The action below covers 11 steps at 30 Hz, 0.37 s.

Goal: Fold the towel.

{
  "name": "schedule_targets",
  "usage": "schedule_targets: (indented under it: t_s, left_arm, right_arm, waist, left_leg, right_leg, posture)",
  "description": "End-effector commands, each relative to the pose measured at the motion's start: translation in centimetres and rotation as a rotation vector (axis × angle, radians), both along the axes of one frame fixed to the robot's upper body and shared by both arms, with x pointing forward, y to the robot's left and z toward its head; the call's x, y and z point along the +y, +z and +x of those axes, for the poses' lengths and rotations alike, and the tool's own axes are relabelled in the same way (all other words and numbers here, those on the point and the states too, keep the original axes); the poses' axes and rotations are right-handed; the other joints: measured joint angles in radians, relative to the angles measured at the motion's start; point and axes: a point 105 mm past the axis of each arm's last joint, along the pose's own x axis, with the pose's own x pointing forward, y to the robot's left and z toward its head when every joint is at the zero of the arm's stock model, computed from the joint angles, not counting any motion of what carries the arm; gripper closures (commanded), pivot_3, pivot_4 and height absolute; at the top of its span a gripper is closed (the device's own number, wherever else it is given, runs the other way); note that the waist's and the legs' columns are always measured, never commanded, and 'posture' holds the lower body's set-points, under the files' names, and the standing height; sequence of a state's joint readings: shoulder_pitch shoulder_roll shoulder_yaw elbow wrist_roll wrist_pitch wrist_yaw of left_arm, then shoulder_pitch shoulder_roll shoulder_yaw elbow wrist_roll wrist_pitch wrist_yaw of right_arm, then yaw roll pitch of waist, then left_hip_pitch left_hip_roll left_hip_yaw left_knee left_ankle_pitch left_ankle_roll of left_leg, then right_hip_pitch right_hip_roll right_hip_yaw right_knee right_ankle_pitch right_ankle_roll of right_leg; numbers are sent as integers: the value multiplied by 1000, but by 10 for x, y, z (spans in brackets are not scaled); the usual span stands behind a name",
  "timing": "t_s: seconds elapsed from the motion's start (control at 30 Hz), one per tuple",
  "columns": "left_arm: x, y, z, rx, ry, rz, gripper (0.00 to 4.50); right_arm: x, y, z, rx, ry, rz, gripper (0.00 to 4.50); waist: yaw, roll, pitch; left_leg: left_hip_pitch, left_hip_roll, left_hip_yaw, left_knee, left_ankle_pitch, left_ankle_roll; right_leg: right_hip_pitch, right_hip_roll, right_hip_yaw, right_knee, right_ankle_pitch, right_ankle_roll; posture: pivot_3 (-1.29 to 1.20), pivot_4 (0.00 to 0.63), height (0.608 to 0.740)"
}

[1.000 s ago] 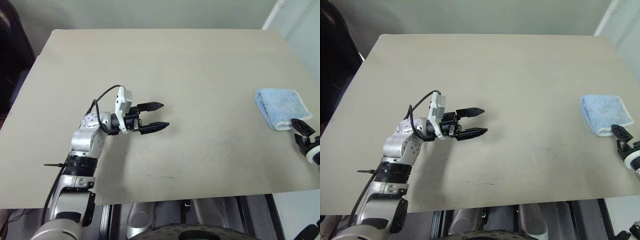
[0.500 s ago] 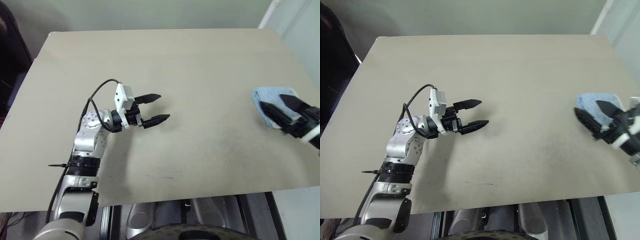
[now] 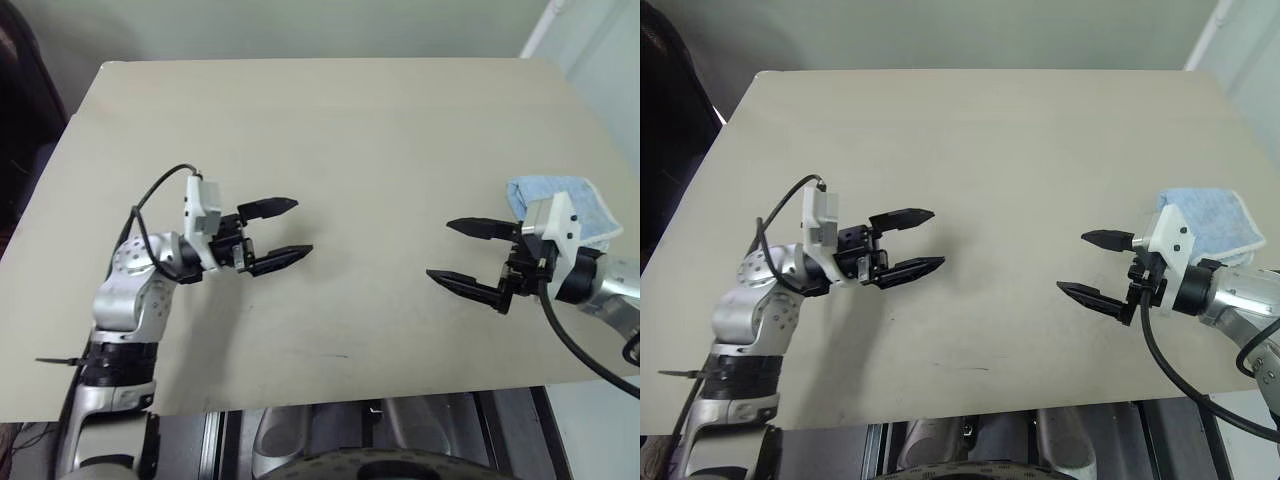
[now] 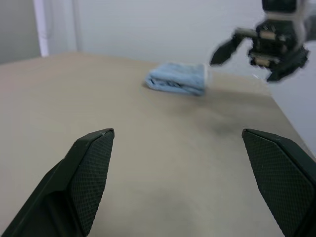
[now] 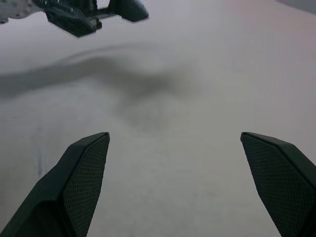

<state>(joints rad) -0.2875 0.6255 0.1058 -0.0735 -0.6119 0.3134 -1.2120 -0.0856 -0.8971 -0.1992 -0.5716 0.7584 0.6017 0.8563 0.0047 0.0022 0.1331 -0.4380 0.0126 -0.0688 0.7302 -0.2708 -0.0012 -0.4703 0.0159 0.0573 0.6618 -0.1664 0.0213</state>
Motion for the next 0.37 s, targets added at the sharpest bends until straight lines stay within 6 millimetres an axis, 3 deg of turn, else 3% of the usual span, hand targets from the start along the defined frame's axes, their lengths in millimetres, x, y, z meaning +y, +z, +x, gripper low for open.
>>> schedule_targets:
  t_s: [0.03,0.1,0.23,0.37]
  left_arm:
    - [4,8,-12,2,-39,16,0]
    - [5,8,-14,10,-45,21,0]
    - [12,-11,-26,26,-38,124,0]
    - [13,-13,-29,25,-12,116,0]
  right_arm:
    - [9,6,2,-31,46,40,8]
    - [11,4,3,-33,54,34,8]
    - [12,-6,12,-36,47,44,8]
    - [12,-6,16,-49,47,46,8]
  waist:
    - [-2,0,0]
    - [0,0,0]
    - [-2,0,0]
    - [-4,0,0]
  left_leg:
    - [0,0,0,1,0,0]
    - [0,0,-1,2,-1,0]
    - [0,0,-1,2,-3,-1]
    - [-2,0,-1,2,-4,-1]
  right_leg:
    - [0,0,0,0,0,0]
    - [0,0,0,1,0,0]
    - [0,0,0,1,0,-1]
    - [-3,0,0,1,0,-2]
  posture:
    - [0,150,703]
    - [0,150,703]
    - [0,150,703]
    - [0,150,703]
